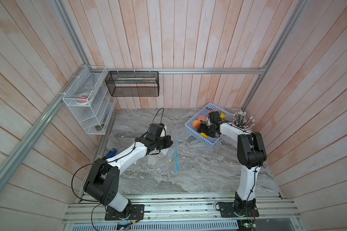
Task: Place the peach in a zip-top bag and seal the zipper
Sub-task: Pick up the peach from the basket, then place the peach in the zipper food storage bag.
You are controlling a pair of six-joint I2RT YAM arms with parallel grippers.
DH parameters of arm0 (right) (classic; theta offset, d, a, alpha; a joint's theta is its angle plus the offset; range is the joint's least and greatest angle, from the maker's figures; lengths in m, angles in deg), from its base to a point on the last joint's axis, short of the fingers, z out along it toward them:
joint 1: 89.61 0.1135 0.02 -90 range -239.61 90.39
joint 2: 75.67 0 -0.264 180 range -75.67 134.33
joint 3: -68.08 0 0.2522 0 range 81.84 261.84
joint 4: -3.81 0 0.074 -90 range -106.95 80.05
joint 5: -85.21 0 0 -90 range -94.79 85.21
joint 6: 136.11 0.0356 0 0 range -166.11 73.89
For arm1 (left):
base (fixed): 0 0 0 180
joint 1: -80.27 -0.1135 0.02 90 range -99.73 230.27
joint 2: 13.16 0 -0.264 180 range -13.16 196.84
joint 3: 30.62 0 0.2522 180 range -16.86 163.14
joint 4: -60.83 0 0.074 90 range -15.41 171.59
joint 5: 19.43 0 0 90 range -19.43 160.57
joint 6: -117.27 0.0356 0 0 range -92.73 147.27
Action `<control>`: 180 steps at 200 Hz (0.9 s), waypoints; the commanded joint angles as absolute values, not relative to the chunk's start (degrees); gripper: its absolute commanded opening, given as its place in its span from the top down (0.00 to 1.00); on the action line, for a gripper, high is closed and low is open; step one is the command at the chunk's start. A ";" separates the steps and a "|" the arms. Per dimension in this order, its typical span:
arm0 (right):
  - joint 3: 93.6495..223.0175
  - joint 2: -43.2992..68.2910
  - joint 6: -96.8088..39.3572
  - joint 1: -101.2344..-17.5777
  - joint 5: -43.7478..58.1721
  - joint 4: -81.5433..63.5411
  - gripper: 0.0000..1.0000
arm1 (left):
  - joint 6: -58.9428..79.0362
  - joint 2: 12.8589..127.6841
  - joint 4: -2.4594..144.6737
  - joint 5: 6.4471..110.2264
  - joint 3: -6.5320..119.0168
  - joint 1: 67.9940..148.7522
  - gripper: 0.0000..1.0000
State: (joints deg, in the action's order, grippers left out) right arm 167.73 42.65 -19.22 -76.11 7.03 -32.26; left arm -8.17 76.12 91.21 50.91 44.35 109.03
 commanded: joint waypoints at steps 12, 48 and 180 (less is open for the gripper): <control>169.32 41.08 -19.87 -75.96 7.19 -33.78 0.46 | -8.33 77.10 89.97 49.56 44.52 108.91 0.98; 163.58 30.83 -17.08 -77.34 4.75 -27.67 0.48 | -8.42 77.00 90.15 49.58 45.26 109.29 0.98; 146.99 11.93 -13.06 -62.13 27.58 -5.70 0.52 | -11.57 78.16 87.01 47.55 47.22 111.30 0.98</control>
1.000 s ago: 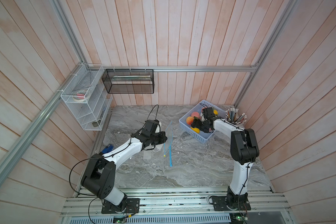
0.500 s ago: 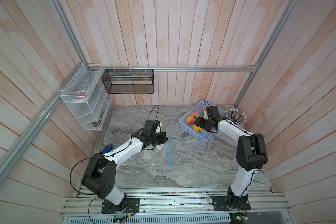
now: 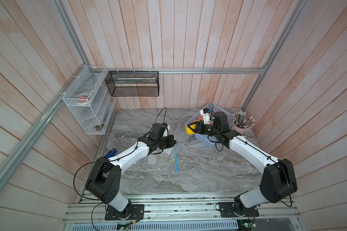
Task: Place the peach in a zip-top bag and seal the zipper
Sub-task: Place the peach in the zipper food storage bag.
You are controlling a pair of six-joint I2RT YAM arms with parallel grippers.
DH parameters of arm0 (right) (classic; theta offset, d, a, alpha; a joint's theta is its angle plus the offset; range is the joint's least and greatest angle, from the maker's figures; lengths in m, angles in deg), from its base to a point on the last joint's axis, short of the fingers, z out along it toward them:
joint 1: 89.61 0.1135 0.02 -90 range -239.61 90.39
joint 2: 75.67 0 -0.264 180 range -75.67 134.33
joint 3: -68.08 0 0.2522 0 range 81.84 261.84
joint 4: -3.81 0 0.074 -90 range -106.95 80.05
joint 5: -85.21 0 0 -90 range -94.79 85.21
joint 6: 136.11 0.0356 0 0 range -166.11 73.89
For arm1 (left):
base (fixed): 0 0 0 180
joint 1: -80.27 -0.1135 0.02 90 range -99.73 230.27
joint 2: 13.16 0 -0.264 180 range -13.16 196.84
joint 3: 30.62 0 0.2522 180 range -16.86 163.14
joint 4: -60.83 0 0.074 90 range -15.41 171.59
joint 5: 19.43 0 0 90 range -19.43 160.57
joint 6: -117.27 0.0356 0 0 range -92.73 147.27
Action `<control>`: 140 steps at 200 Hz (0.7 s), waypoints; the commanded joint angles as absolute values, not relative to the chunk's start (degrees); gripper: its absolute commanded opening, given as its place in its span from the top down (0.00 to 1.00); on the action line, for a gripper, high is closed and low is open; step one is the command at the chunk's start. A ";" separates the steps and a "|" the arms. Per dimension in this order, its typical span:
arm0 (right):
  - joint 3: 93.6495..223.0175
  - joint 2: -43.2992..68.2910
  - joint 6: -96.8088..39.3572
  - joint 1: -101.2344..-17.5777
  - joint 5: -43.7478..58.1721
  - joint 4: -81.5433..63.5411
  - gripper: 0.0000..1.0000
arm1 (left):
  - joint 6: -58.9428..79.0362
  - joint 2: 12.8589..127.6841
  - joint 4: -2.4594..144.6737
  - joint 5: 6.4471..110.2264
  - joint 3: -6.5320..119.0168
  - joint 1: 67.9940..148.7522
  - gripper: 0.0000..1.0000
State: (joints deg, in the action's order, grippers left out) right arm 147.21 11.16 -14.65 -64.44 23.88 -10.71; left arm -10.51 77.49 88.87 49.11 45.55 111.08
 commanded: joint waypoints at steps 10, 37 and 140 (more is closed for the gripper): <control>147.07 12.55 -12.85 -61.13 28.60 -5.07 0.52 | -11.80 78.20 86.74 47.29 47.21 111.31 0.98; 146.52 13.73 -10.94 -59.57 30.49 -2.14 0.52 | -12.18 78.31 86.49 46.92 47.30 111.39 0.98; 149.55 16.68 -14.12 -57.50 11.68 -17.43 0.52 | -14.56 72.92 86.96 49.66 48.08 110.42 1.00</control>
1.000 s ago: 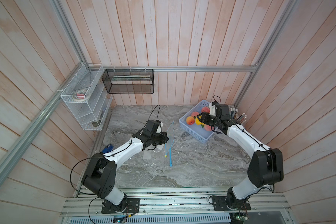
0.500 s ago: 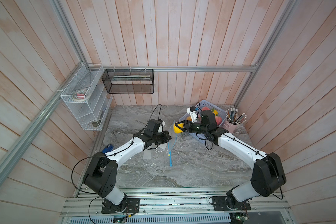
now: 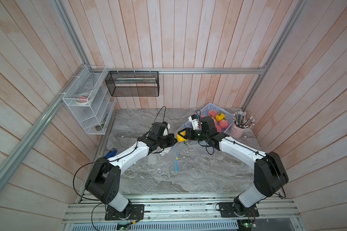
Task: Place the peach in a zip-top bag and seal the zipper
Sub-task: Place the peach in the zipper food storage bag.
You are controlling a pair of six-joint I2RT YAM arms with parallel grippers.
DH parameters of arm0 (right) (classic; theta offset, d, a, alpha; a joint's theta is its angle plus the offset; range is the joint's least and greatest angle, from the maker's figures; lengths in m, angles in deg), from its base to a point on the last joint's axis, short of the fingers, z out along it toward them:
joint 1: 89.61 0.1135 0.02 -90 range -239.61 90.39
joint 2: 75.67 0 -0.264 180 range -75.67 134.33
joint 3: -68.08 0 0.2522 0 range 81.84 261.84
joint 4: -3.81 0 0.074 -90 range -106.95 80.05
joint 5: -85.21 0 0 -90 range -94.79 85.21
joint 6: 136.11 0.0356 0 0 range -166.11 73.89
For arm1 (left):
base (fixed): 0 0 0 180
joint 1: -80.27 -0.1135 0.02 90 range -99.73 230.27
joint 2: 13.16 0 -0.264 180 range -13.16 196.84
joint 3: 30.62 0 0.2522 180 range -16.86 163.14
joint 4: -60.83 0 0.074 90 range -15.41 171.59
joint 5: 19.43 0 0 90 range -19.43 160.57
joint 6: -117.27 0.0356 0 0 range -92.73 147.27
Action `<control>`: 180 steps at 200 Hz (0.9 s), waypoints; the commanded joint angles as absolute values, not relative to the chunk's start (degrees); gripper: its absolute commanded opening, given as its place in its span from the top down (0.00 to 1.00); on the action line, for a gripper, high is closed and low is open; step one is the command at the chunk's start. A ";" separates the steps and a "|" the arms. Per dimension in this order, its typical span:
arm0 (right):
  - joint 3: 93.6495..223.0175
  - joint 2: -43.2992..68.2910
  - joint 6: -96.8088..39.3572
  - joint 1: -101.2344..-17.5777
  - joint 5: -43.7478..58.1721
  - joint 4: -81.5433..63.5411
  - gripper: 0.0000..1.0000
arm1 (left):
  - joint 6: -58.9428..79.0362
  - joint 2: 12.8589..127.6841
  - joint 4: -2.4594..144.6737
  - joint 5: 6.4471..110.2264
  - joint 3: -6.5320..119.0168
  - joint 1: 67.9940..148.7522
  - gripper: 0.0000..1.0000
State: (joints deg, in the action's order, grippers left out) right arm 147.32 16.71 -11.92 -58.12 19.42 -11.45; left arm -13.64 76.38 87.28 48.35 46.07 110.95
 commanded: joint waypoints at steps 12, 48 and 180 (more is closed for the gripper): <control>150.88 17.04 -15.17 -56.89 10.48 -19.38 0.49 | -14.57 72.44 86.94 49.01 48.51 110.33 1.00; 153.70 17.37 -16.17 -55.88 14.84 -19.62 0.25 | -14.81 72.58 87.29 47.31 49.93 110.40 1.00; 148.11 10.58 -16.53 -60.53 10.42 -19.93 0.29 | -14.13 71.69 89.59 47.11 50.92 109.10 1.00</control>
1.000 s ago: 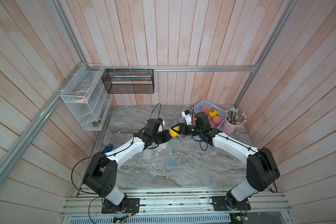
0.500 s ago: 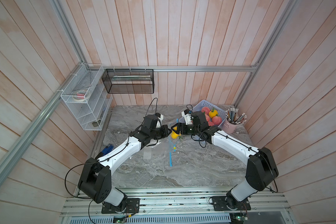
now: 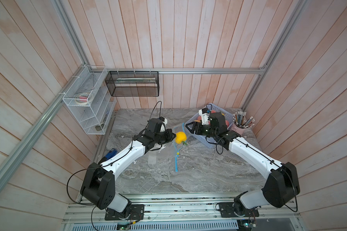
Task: Place the peach in a zip-top bag and seal the zipper
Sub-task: Place the peach in the zipper food storage bag, then pick up the peach from the basket.
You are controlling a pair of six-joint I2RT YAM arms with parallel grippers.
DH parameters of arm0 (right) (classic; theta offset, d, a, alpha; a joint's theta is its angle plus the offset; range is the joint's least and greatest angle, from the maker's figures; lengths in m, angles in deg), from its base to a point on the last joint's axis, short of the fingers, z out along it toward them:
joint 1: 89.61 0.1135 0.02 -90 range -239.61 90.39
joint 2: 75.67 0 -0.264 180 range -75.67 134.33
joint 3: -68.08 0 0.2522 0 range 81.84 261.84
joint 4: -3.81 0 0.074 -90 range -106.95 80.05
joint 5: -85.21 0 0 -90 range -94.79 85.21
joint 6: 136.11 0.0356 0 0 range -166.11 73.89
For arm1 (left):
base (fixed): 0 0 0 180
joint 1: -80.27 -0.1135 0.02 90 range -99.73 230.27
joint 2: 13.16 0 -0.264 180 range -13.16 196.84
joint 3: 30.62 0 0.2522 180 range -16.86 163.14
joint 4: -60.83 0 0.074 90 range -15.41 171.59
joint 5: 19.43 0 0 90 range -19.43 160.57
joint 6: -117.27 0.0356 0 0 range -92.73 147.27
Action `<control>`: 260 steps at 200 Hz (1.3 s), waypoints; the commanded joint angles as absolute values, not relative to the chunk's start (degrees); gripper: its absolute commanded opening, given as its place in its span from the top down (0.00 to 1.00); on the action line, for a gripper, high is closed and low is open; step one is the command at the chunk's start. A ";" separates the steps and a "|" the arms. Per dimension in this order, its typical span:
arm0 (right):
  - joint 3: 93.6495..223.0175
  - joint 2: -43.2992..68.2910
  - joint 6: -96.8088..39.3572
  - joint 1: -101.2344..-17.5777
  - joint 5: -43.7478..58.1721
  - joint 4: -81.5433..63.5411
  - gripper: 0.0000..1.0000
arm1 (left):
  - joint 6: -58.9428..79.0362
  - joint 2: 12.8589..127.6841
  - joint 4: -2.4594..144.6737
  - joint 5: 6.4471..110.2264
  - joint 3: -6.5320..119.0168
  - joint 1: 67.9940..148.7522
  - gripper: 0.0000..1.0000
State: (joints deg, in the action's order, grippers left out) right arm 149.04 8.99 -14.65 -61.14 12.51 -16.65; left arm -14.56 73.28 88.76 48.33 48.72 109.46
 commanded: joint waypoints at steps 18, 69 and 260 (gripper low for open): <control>147.55 11.70 -17.66 -59.21 11.32 -19.87 0.30 | -14.29 71.55 89.46 46.49 51.50 109.10 1.00; 150.66 16.96 -18.25 -56.57 13.84 -18.90 0.22 | -14.44 70.90 89.19 44.39 52.17 109.16 1.00; 176.64 45.44 -17.28 -77.09 1.34 -21.47 0.11 | -12.55 68.92 93.70 48.77 49.24 106.55 1.00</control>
